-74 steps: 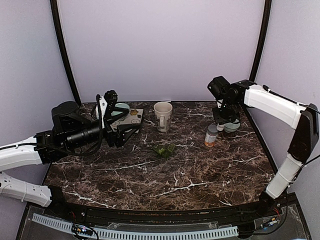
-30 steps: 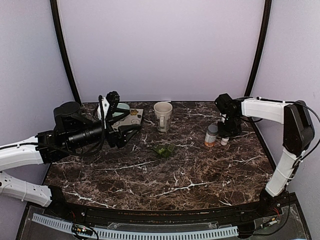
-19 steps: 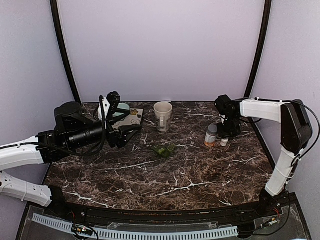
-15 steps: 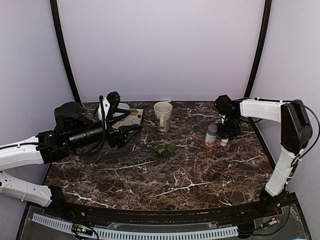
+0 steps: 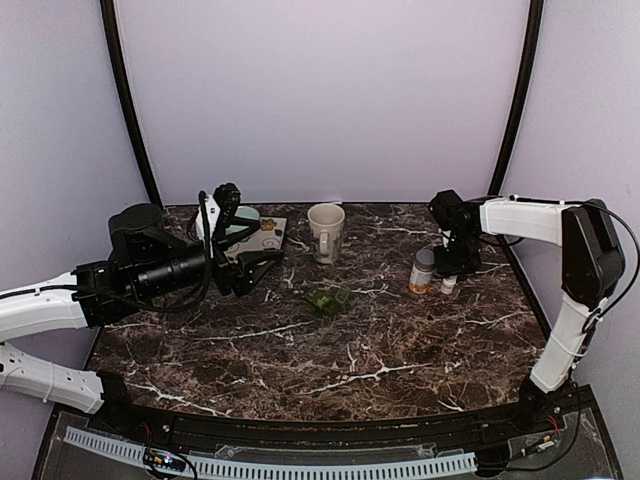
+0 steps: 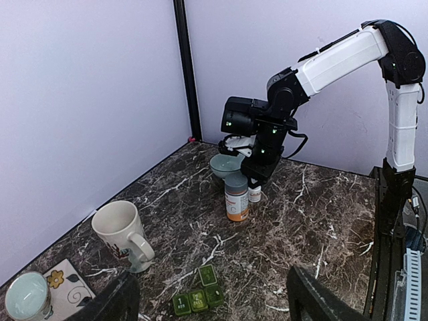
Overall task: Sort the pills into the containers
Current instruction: Place the pill bottle at the corner of the board, then adjust the pill container at the center of the board.
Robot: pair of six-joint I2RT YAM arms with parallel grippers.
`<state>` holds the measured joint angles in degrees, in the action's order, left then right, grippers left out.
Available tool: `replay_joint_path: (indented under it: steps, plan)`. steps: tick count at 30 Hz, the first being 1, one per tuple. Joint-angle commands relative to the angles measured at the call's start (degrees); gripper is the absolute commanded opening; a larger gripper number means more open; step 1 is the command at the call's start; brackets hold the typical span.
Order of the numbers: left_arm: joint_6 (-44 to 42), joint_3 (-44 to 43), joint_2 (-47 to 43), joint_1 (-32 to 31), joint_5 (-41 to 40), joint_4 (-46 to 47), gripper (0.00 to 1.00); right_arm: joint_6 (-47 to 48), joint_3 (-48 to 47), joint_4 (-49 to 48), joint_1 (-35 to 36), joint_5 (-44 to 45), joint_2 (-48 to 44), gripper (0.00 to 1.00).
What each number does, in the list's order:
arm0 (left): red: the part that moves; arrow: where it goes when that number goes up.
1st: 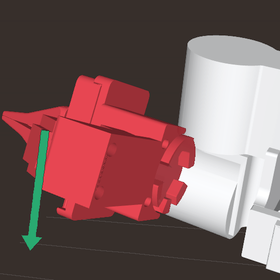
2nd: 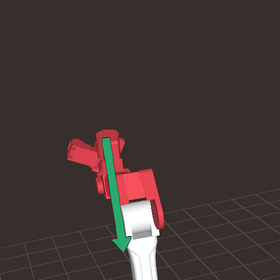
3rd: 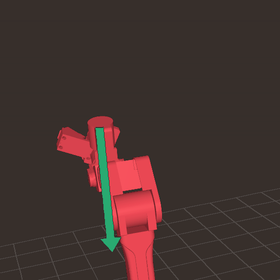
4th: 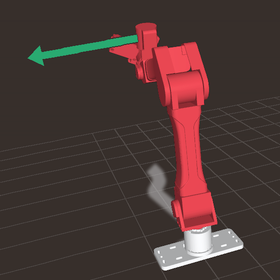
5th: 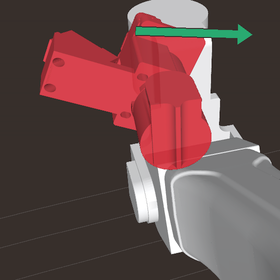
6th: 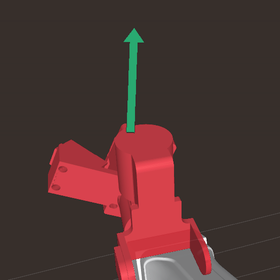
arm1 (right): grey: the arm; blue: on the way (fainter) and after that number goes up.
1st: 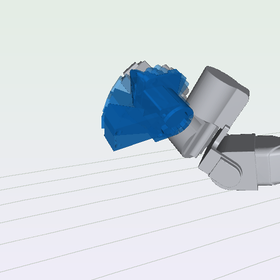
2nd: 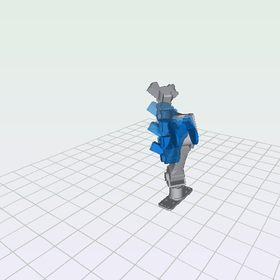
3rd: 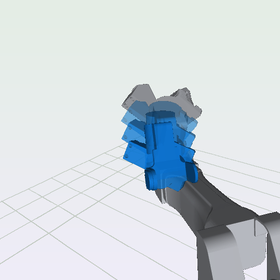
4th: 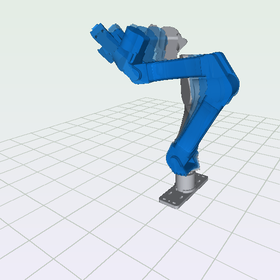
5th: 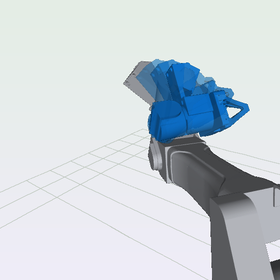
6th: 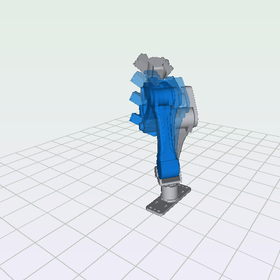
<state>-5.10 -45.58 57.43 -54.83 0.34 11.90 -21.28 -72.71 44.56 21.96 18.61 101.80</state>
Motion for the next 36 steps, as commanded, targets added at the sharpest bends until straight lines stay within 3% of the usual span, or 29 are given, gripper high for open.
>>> replay_joint_path:
  steps: [1,12,20,25,30,36]
  plan:
    - [0.37,0.59,-0.10,-0.19,0.17,-0.04,0.78,-0.45,0.32,-0.51,-0.42,0.76,-1.43,0.41]
    - [0.68,-0.11,2.26,-0.19,0.75,-0.76,0.78,-4.73,-1.28,1.60,1.33,4.01,-13.52,0.42]
    - [4.05,-1.37,7.76,-0.13,-0.01,-1.75,0.78,-4.42,-7.60,0.58,11.88,6.95,-18.97,0.42]
    - [8.36,-3.45,13.49,-0.08,-1.21,-3.71,0.71,-5.14,-7.23,-4.19,18.22,2.64,-18.60,0.42]
    - [11.81,-6.90,20.05,0.94,-1.83,-6.77,0.62,-7.23,-1.43,-11.69,20.13,-4.09,-17.40,0.40]
    - [17.09,-11.10,28.04,5.90,4.44,-10.41,0.57,-8.31,3.27,-18.17,21.86,-9.28,-13.56,0.39]
